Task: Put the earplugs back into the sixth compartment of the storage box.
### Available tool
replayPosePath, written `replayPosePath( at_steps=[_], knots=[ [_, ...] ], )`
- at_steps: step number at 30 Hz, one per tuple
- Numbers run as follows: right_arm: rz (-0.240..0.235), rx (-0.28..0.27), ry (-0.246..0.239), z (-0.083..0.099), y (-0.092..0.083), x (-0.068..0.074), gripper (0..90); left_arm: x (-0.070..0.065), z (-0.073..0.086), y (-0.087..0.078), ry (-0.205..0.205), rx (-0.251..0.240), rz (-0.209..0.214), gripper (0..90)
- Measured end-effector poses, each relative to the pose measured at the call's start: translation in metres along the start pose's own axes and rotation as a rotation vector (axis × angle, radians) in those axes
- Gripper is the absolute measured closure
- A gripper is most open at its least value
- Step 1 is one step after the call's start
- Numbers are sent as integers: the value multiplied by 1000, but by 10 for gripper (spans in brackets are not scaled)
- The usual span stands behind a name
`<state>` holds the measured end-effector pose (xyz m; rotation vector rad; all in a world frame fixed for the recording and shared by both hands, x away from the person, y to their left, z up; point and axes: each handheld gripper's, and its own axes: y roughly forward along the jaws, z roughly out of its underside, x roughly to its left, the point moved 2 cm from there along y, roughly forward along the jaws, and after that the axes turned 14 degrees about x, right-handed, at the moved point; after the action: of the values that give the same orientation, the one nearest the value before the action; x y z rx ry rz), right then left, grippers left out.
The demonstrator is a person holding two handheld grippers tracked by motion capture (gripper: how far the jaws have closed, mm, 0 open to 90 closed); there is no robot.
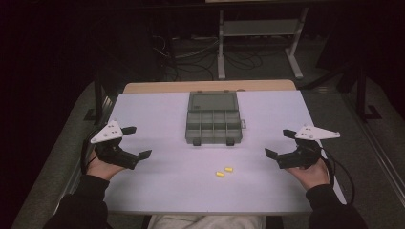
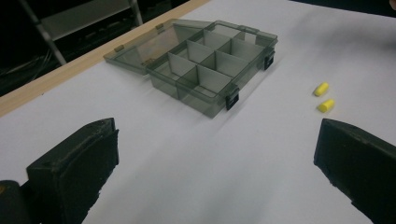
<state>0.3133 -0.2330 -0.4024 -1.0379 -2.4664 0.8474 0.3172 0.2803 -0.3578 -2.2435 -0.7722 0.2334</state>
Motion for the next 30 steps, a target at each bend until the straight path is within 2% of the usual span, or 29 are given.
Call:
replayPosePath(
  at_steps=[17,23,30],
  knots=[
    [-9,-1,-4,0,1,0,0,-9,-26,13,77,47,34,0],
    [-9,5,-9,0,1,1,0,-16,-35,24,120,82,45,0],
    [-11,9,-9,0,2,1,0,-22,-43,32,152,98,60,0]
  ],
)
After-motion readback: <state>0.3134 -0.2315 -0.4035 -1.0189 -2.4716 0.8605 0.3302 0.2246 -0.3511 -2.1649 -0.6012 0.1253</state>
